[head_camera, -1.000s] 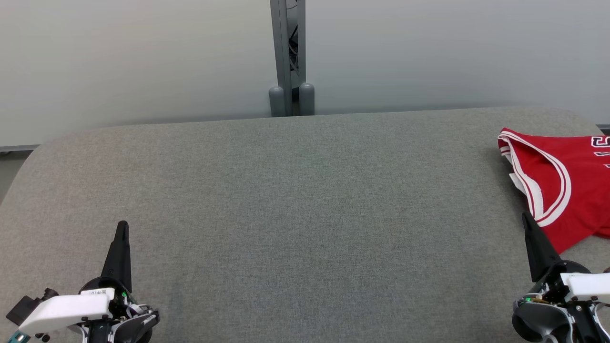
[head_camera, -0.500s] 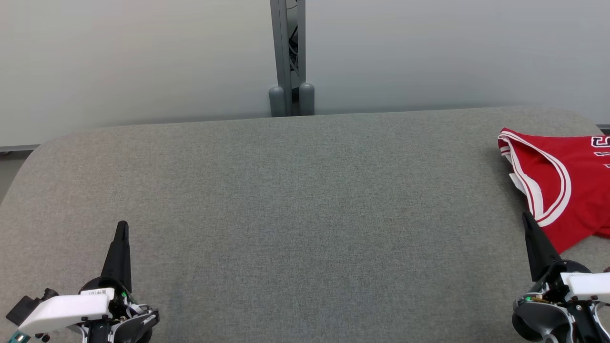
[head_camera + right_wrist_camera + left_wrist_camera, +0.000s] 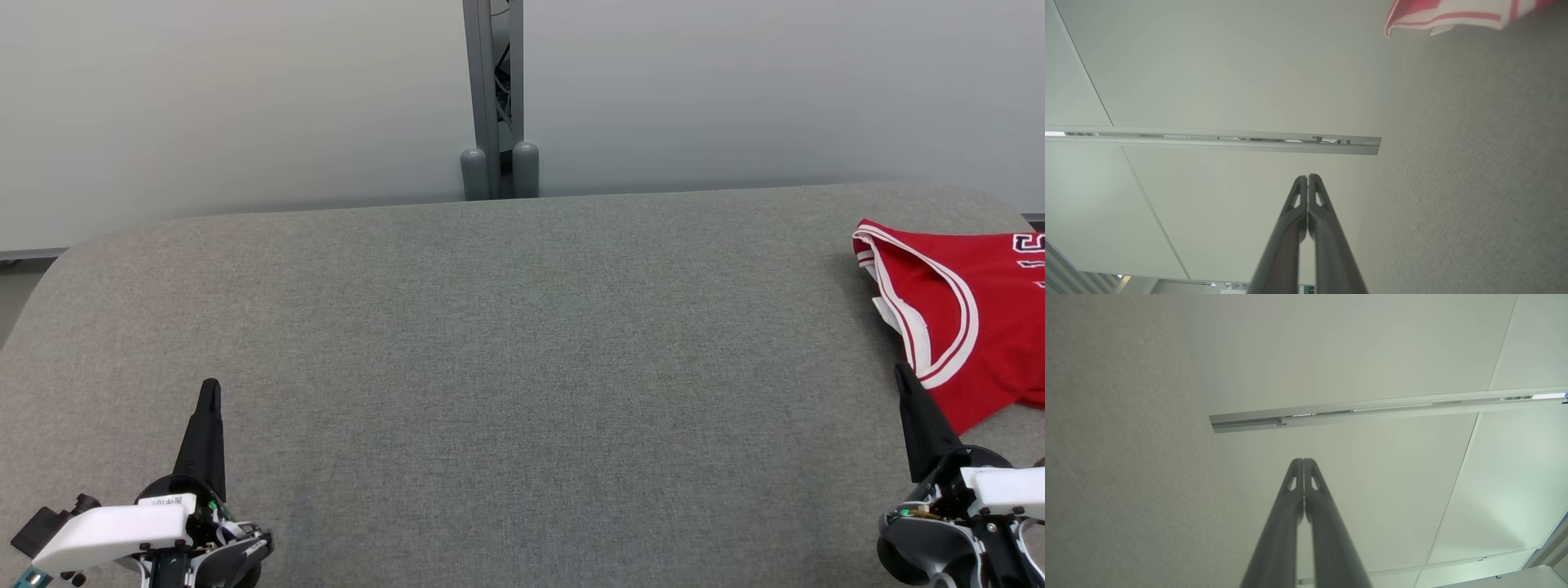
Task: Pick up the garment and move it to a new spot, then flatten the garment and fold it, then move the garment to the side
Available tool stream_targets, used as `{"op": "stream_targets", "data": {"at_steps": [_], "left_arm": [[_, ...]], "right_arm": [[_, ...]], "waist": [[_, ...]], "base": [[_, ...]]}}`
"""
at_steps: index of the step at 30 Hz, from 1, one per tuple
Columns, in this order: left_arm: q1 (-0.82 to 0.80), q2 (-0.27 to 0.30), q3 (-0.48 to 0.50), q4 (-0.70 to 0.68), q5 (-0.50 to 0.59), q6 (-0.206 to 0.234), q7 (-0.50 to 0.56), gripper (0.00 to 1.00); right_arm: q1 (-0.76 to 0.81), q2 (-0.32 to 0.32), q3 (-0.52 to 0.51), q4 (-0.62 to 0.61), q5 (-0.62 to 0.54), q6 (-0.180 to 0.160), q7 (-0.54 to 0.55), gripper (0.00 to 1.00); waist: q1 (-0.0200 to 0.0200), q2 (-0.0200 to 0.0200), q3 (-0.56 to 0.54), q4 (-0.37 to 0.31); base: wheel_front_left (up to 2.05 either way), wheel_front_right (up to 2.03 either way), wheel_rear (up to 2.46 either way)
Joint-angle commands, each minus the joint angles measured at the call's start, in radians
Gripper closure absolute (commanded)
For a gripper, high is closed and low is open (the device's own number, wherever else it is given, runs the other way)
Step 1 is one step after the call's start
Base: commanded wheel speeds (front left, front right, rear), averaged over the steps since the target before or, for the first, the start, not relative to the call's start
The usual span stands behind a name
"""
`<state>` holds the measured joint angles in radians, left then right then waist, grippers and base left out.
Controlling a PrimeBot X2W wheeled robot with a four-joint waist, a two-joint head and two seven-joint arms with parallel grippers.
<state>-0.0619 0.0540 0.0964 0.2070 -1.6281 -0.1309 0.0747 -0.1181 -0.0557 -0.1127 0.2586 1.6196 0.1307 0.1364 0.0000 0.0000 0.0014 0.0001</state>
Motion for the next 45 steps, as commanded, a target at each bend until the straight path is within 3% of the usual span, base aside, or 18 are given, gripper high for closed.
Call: {"op": "stream_targets", "data": {"at_steps": [1, 45], "left_arm": [[-0.017, 0.003, 0.004, -0.001, 0.005, -0.005, 0.002, 1.00], [-0.017, 0.001, 0.008, -0.001, 0.006, -0.005, 0.004, 1.00]], "right_arm": [[-0.007, -0.003, -0.002, -0.001, -0.003, 0.000, 0.005, 1.00], [-0.007, 0.000, -0.006, 0.000, -0.007, 0.000, 0.007, 1.00]], "waist": [[0.0000, 0.0000, 0.000, 0.000], [0.0000, 0.0000, 0.000, 0.000]], "base": [[0.00, 0.00, 0.00], [0.00, 0.00, 0.00]]}}
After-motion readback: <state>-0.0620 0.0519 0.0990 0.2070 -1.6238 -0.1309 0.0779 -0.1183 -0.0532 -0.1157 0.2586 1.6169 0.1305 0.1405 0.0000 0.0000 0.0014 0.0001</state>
